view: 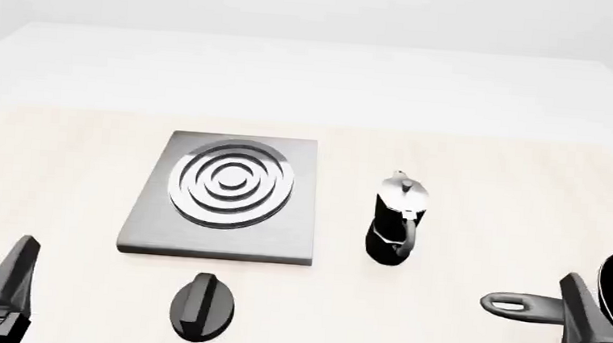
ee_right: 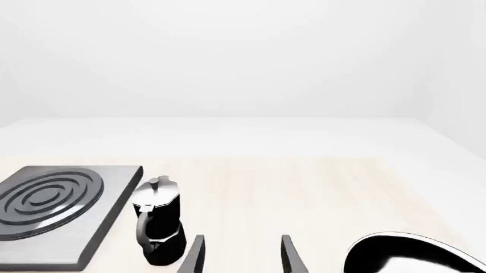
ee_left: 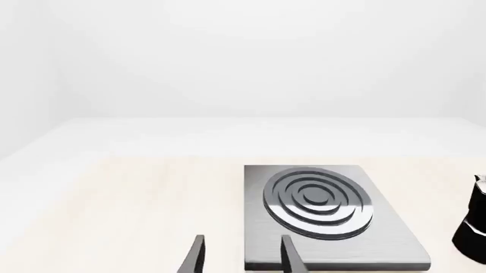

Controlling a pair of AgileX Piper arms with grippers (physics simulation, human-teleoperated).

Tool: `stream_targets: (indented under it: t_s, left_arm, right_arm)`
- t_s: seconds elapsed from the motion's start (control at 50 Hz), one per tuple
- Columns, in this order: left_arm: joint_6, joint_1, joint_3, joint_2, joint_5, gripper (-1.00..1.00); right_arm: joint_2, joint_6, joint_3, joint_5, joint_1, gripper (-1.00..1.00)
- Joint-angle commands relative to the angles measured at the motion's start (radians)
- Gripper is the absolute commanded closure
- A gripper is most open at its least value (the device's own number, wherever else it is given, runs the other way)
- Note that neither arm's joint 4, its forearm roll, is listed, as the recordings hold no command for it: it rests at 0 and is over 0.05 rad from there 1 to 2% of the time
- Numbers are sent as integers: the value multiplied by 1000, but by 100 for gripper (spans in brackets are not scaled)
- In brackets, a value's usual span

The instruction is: Put the moka pot on the stove.

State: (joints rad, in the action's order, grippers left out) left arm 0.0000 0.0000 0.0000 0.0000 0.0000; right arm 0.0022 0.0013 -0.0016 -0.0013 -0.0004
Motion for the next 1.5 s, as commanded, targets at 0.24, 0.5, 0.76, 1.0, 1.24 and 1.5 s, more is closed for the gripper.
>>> stream_targets:
  t_s: [0.24,0.5,0.76,1.0,1.24,1.5]
  left_arm:
    - [0,0,0,0,0,-100]
    - [0,0,0,0,0,-100]
    - [0,0,0,0,0,-100]
    - [0,0,0,0,0,-100]
    - [0,0,0,0,0,-100]
    - [0,0,0,0,0,-100]
  right_arm:
    - [3,5,-4,0,-3,-100]
    - [4,-26,-61,18,66,-100]
    - [166,-57,-130,-39,141,-100]
    - [362,-77,-186,-103,232,-100]
    - [512,-70,-143,-237,280,-100]
    - [643,-60,-139,-344,334,-100]
